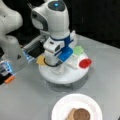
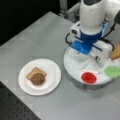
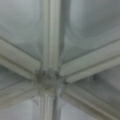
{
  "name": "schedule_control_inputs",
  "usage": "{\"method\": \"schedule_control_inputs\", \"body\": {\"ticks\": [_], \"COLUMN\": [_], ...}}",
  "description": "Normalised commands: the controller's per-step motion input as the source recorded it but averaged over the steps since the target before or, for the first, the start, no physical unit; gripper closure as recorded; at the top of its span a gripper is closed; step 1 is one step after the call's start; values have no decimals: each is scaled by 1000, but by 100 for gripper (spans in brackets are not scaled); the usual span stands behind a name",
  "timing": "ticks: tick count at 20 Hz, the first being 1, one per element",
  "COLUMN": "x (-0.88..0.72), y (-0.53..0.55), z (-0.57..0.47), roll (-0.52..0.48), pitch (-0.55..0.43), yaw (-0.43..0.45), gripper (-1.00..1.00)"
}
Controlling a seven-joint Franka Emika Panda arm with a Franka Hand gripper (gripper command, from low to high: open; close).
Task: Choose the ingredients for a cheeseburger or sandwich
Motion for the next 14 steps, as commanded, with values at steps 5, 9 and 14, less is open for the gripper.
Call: {"method": "schedule_control_inputs", "body": {"ticks": [5, 9, 14], "x": [-292, -243, -187], "y": [44, -21, -59], "z": [-171, -203, -191], "roll": [-39, -7, 21], "pitch": [-272, -277, -241], "yaw": [143, 136, 153], "gripper": [-100, -100, -100]}}
